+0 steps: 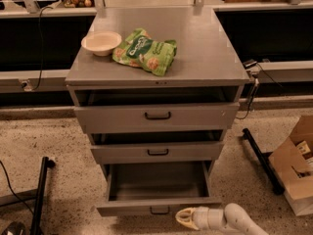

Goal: Close bottom drawer

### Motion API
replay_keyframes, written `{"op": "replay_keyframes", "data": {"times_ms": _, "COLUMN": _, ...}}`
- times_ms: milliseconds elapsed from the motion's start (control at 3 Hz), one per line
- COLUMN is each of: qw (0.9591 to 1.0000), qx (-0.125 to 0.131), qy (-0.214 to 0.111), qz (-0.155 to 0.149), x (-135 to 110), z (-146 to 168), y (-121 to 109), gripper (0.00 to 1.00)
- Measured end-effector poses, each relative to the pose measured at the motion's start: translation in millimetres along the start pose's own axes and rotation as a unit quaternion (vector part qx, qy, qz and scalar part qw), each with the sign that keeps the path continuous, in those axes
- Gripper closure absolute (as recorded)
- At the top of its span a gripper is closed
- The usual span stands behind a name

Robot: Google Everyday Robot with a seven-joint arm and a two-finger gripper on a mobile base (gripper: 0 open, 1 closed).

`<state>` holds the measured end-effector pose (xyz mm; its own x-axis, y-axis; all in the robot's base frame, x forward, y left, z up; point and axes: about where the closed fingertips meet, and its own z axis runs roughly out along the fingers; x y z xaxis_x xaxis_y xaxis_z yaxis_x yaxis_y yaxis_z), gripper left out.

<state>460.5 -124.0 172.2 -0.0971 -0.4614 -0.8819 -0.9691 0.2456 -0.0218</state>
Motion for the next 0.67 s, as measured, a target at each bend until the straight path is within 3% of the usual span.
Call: {"op": "replay_keyframes", "data": {"times_ms": 667, "qw": 0.9996, "qx": 0.016, "qy": -0.019, "qz": 0.011, "x": 57.3, "z": 28.6, "y": -31.6, "gripper": 1.0}}
